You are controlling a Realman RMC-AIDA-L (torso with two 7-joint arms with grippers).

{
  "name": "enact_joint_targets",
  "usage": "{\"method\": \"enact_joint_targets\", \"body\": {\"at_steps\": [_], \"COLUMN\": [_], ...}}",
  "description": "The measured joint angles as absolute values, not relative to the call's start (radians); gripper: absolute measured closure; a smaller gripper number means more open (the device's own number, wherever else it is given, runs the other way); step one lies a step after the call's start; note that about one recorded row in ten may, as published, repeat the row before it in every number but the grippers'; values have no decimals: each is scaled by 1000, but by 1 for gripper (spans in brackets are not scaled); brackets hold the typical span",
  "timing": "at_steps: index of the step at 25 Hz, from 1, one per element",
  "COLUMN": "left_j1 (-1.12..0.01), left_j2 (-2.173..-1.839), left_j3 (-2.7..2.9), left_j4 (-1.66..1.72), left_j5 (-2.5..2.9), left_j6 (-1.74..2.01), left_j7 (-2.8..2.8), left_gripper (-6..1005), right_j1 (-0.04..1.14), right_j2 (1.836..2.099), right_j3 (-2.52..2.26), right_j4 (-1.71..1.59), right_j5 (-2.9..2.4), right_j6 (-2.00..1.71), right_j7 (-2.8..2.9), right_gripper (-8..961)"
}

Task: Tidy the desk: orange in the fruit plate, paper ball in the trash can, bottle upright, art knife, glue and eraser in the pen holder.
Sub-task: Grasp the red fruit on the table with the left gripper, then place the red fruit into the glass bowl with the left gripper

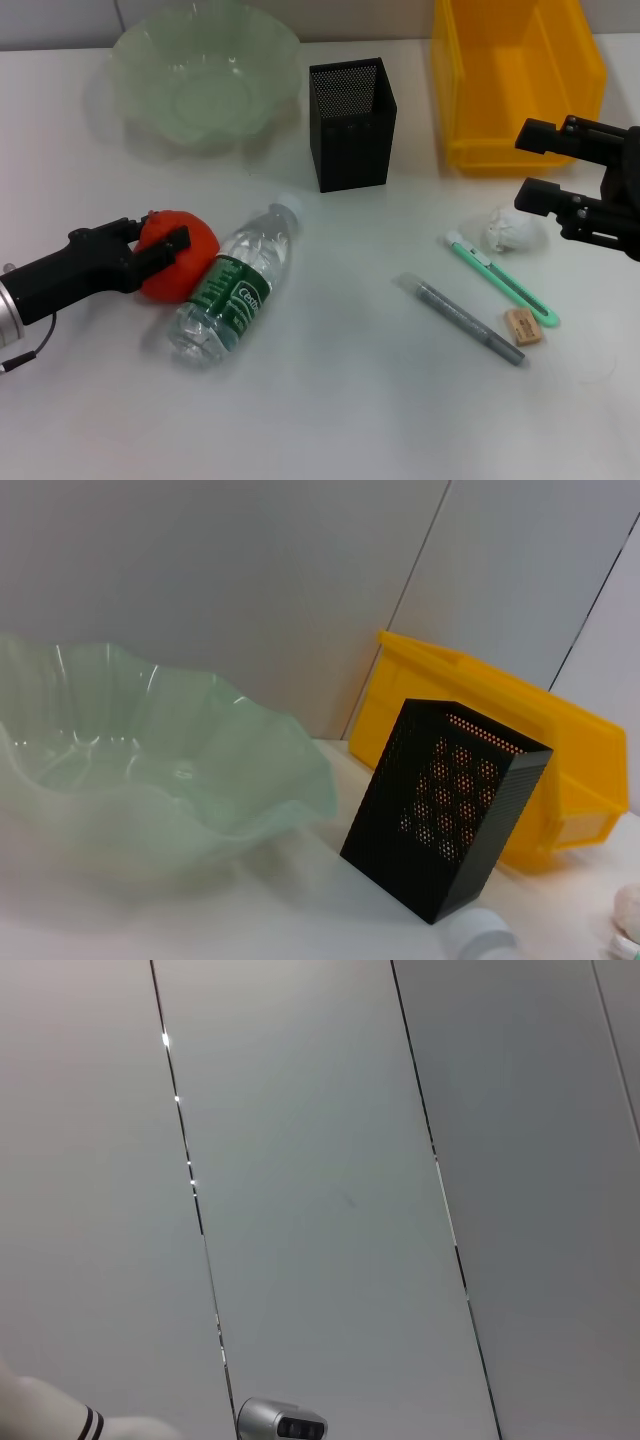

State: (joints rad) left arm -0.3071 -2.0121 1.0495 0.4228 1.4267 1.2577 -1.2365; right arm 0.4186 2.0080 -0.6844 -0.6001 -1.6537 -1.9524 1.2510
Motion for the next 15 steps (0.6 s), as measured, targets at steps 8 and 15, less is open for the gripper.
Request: {"method": "enact_joint_targets", "body": {"at_steps": [8, 15], "left_j1": [-306, -311], "left_j2": [-2003, -2008], "left_j3": [1032, 872], "left_j4": [445, 501], "left_j5": [1420, 1419], "left_j6": [1277, 1448], "left_j7": [-1237, -1236], "left_gripper": [623, 739], "right_j1": [420, 413], "right_j2": [2009, 2011], "right_j3": [-683, -681], "right_j4": [-598, -598], "right_j5": [-1653, -1649], "right_j6": [-1951, -1958], "right_j7": [1244, 1244], "right_gripper": [294, 294]}}
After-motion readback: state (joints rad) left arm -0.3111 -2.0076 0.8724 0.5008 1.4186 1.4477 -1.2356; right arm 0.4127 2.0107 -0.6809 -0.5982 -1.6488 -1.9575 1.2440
